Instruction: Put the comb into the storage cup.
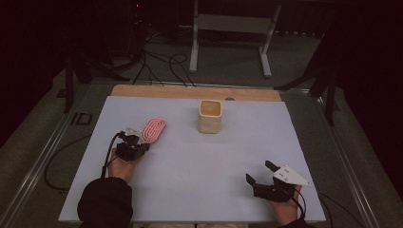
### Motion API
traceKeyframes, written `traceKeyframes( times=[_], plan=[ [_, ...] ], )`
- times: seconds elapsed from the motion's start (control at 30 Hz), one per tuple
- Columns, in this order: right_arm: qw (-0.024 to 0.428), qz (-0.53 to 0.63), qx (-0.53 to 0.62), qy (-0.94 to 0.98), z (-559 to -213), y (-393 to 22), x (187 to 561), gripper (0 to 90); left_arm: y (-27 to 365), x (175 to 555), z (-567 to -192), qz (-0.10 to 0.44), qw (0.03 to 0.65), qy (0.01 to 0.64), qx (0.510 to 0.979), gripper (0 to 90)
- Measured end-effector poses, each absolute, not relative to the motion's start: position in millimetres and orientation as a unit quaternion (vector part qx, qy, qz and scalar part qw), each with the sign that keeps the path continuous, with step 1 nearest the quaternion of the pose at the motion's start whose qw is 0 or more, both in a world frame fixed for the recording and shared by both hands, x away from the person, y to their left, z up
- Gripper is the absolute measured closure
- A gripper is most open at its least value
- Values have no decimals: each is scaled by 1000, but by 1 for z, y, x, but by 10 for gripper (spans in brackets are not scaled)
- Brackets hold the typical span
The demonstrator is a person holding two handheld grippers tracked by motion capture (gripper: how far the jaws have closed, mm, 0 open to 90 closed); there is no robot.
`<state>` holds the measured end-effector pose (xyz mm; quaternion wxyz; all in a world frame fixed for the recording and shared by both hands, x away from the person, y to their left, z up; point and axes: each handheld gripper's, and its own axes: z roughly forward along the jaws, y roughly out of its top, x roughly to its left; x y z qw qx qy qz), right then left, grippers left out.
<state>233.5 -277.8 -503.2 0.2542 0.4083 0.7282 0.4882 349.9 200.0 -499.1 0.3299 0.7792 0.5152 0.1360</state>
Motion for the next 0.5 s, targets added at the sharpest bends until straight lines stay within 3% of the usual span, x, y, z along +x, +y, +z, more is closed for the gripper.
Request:
traceKeyframes(
  times=[0.3, 0.5],
  plan=[
    [254, 487, 408, 729, -504, -277, 234, 95, 208, 345, -498, 138, 339, 519, 773, 871],
    [254, 488, 406, 730, -504, -277, 234, 95, 212, 333, -483, 153, 404, 490, 758, 781]
  ],
)
